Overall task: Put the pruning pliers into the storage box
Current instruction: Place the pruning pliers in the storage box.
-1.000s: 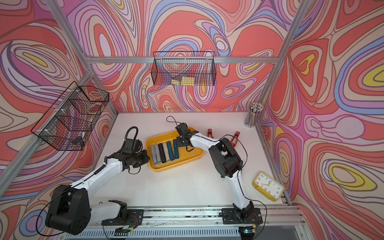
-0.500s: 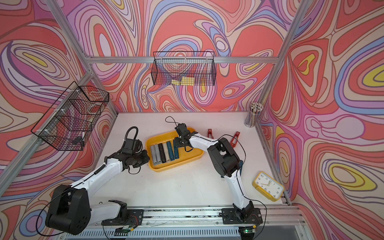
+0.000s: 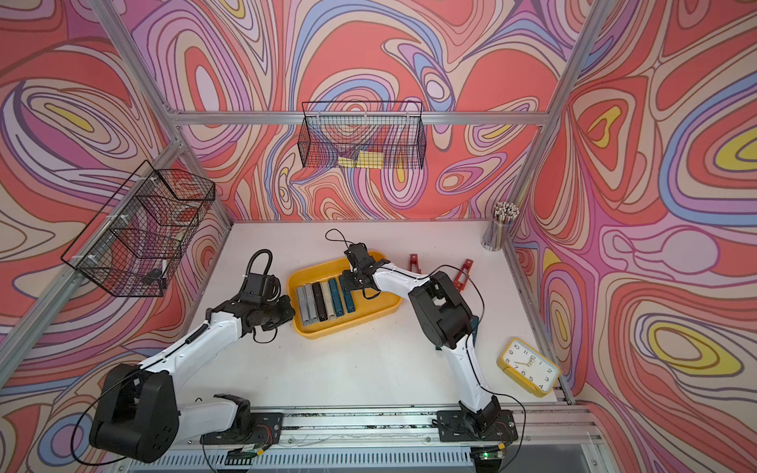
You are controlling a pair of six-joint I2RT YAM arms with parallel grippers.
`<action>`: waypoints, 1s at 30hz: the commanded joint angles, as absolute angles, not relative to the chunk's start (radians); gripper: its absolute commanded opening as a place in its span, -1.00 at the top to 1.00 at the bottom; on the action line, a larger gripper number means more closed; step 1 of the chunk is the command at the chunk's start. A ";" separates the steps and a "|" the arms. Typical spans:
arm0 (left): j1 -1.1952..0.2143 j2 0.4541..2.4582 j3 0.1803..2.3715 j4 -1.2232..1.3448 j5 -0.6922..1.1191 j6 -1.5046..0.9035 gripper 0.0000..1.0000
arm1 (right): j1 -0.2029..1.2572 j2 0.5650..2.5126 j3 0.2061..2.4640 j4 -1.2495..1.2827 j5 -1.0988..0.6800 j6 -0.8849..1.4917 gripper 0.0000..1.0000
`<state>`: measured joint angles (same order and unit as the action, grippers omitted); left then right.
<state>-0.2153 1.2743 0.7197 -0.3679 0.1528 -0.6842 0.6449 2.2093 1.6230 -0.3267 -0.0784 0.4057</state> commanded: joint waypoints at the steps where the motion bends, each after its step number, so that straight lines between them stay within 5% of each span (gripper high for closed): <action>1: -0.224 1.286 0.735 -0.341 0.168 -0.678 1.00 | 0.652 2.244 1.628 -0.311 -0.089 0.416 1.00; 30: -0.224 1.272 0.723 -0.340 0.168 -0.677 1.00 | 0.673 2.232 1.626 -0.333 -0.063 0.425 1.00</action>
<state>-0.2153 1.2743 0.7197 -0.3679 0.1528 -0.6842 0.6628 2.2295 1.6230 -0.3256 -0.0814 0.4240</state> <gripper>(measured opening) 0.111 0.044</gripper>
